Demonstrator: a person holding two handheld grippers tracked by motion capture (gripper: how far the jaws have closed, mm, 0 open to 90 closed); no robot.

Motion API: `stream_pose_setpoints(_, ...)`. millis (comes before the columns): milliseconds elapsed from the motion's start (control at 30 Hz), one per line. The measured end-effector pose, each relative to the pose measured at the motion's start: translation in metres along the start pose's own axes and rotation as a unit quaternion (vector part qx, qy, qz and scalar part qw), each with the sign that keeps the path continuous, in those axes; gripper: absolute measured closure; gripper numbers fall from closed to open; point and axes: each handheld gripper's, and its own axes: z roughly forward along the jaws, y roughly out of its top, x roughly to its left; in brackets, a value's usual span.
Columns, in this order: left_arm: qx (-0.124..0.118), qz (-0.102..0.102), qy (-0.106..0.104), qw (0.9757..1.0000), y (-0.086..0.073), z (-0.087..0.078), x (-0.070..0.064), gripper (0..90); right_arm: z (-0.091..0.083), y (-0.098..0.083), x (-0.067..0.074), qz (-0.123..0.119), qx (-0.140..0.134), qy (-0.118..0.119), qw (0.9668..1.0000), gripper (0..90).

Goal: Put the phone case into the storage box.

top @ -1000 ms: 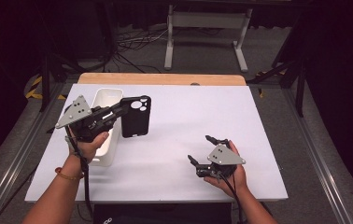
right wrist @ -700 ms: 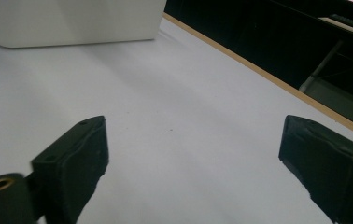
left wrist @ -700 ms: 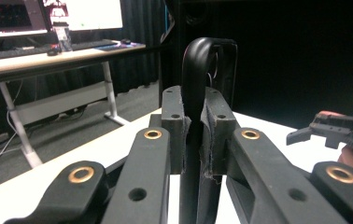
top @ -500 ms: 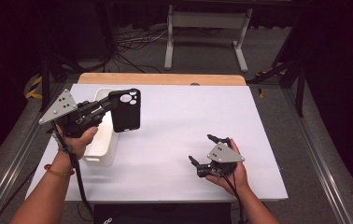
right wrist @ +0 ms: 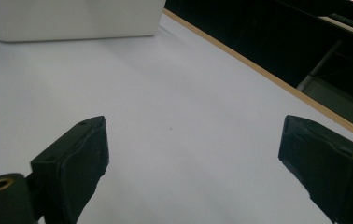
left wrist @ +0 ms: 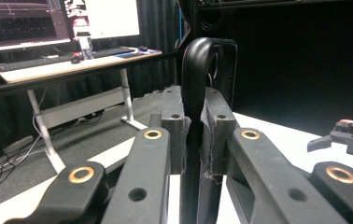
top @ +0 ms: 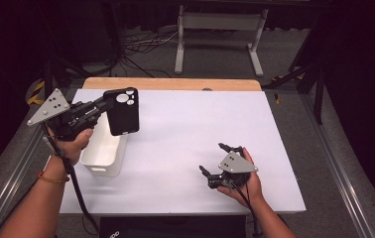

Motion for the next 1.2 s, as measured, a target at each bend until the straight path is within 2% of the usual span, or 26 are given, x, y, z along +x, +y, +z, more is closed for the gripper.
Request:
stream_pose_setpoints(167,0.007,0.009,0.006,0.9999,0.003,-0.003,0.007,81.8,0.0,-0.001,-0.003,0.01,0.0,-0.002,0.9999,9.5)
stream_pose_setpoints(233,0.006,-0.007,0.002,1.0,0.004,-0.004,0.012,81.8,0.001,-0.001,-0.005,0.011,0.005,-0.003,0.9999,9.5)
stream_pose_setpoints(267,0.003,-0.009,-0.001,0.9999,0.005,-0.004,0.015,81.8,0.0,0.0,-0.006,0.019,0.002,-0.003,0.9998,9.6)
stream_pose_setpoints(300,0.007,-0.003,0.003,1.0,0.006,-0.005,0.017,81.8,-0.001,0.0,-0.007,0.027,-0.005,-0.001,0.9996,9.6)
stream_pose_setpoints(333,0.006,-0.008,0.006,0.9999,0.006,-0.005,0.018,81.8,-0.002,0.001,-0.008,0.023,-0.005,-0.002,0.9997,9.7)
stream_pose_setpoints(400,0.002,-0.02,-0.004,0.9998,0.008,-0.004,0.023,81.8,-0.004,0.006,-0.012,0.017,-0.001,-0.008,0.9998,9.5)
stream_pose_setpoints(467,0.001,-0.011,0.006,0.9999,0.008,-0.004,0.024,81.8,-0.009,0.01,-0.016,0.015,-0.011,-0.014,0.9997,9.7)
stream_pose_setpoints(533,0.0,-0.021,-0.001,0.9998,0.006,-0.002,0.027,81.8,-0.011,0.011,-0.018,0.015,-0.006,-0.02,0.9997,9.7)
stream_pose_setpoints(567,0.006,-0.014,0.004,0.9999,0.006,-0.002,0.027,81.8,-0.012,0.01,-0.02,0.026,-0.013,-0.014,0.9995,9.7)
stream_pose_setpoints(600,0.011,-0.008,0.01,0.9999,0.005,-0.001,0.028,81.8,-0.013,0.01,-0.02,0.021,-0.011,-0.017,0.9996,9.6)
stream_pose_setpoints(633,0.012,-0.017,0.007,0.9998,0.004,0.001,0.03,81.8,-0.013,0.01,-0.02,0.014,-0.007,-0.022,0.9996,9.6)
stream_pose_setpoints(667,0.008,-0.024,0.002,0.9997,0.004,0.003,0.031,81.8,-0.013,0.009,-0.021,0.018,-0.005,-0.023,0.9996,9.6)
stream_pose_setpoints(733,0.016,-0.008,0.014,0.9997,0.005,0.006,0.032,81.8,-0.014,0.009,-0.023,0.025,-0.012,-0.019,0.9995,9.6)
stream_pose_setpoints(833,0.022,-0.002,0.016,0.9996,0.004,0.011,0.035,81.8,-0.014,0.008,-0.022,0.013,-0.007,-0.026,0.9996,9.6)
stream_pose_setpoints(933,0.039,0.021,0.032,0.9985,0.004,0.016,0.036,81.8,-0.012,0.006,-0.021,0.01,-0.003,-0.027,0.9996,9.6)
stream_pose_setpoints(1067,0.043,0.025,0.036,0.9981,0.002,0.02,0.043,81.8,-0.008,0.003,-0.02,0.007,0.004,-0.029,0.9996,9.6)
stream_pose_setpoints(1200,0.058,0.044,0.054,0.9959,-0.003,0.028,0.051,81.8,-0.005,0.0,-0.019,-0.002,0.012,-0.032,0.9994,9.9)
